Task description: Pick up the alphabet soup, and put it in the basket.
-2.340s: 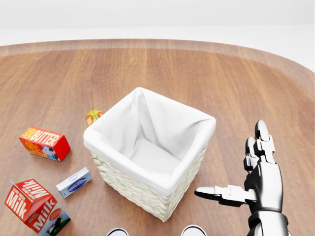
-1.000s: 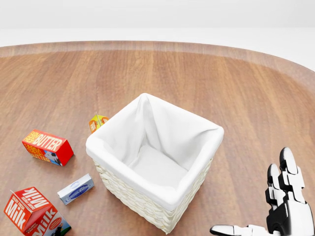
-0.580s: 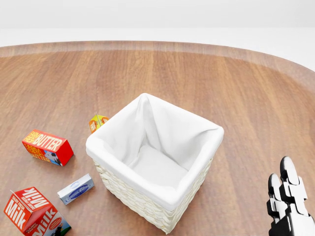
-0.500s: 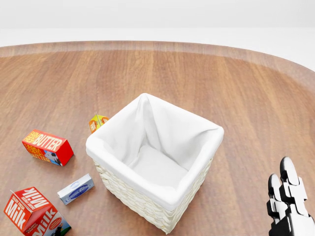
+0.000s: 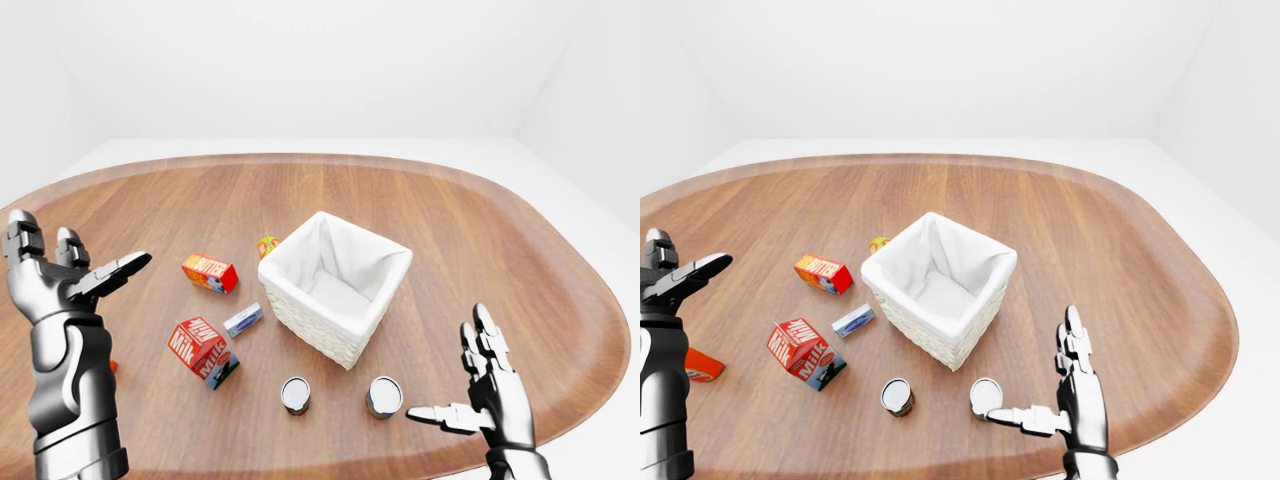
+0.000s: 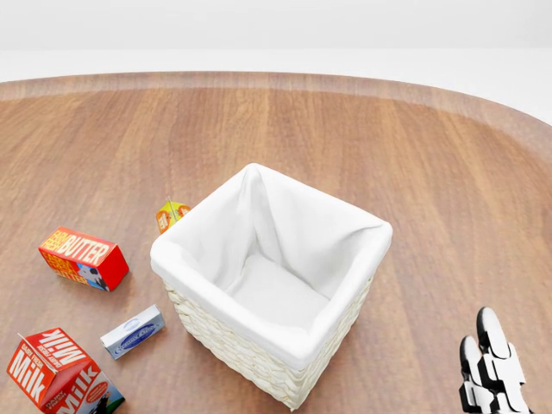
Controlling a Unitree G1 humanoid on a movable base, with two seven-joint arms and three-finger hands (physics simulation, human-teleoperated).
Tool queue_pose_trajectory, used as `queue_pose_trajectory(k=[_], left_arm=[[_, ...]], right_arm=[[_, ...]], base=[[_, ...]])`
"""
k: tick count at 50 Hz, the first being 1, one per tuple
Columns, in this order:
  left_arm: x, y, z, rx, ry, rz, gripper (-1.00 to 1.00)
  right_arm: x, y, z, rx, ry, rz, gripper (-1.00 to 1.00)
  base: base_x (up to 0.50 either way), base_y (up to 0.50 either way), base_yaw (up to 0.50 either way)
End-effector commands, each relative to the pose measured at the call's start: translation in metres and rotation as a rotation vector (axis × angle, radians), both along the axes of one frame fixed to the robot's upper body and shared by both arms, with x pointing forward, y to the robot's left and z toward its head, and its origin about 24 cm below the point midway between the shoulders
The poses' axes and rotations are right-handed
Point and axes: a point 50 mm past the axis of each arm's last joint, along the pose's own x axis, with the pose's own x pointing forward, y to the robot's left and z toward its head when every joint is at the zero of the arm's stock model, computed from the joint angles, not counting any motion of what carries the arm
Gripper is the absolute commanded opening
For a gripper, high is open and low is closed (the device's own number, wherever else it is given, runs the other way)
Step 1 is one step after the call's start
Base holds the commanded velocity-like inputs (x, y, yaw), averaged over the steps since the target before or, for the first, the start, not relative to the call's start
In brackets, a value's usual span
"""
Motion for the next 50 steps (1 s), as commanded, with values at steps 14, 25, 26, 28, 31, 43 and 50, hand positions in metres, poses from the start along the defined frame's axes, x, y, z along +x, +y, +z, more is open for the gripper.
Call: queue_pose_trajectory(k=[14,25,26,28,31,43,50], left_arm=[[0.002,0.000,-0.003,0.004,-0.006,-0.001,1.00],[0.001,0.000,-0.001,0.003,-0.008,-0.003,1.00],[0.000,-0.001,0.000,0.004,-0.008,-0.003,1.00],[0.000,-0.001,0.000,0.004,-0.008,-0.004,1.00],[0.000,0.000,-0.001,0.003,-0.009,-0.003,1.00],[0.001,0.000,-0.002,0.004,-0.006,-0.005,1.00],[0.002,0.000,-0.003,0.005,-0.005,-0.004,1.00]], right_arm=[[-0.015,0.010,-0.038,-0.042,0.205,0.054,1.00],[-0.014,0.017,-0.042,-0.106,0.229,0.080,1.00],[-0.012,0.019,-0.045,-0.127,0.239,0.086,1.00],[-0.012,0.021,-0.046,-0.146,0.242,0.087,1.00],[-0.009,0.024,-0.051,-0.176,0.254,0.086,1.00],[-0.002,0.031,-0.051,-0.233,0.231,0.104,1.00],[0.000,0.037,-0.057,-0.257,0.243,0.121,1.00]], base=[[0.00,0.00,0.00],[0.00,0.00,0.00],[0.00,0.00,0.00],[0.00,0.00,0.00],[0.00,0.00,0.00],[0.00,0.00,0.00],[0.00,0.00,0.00]])
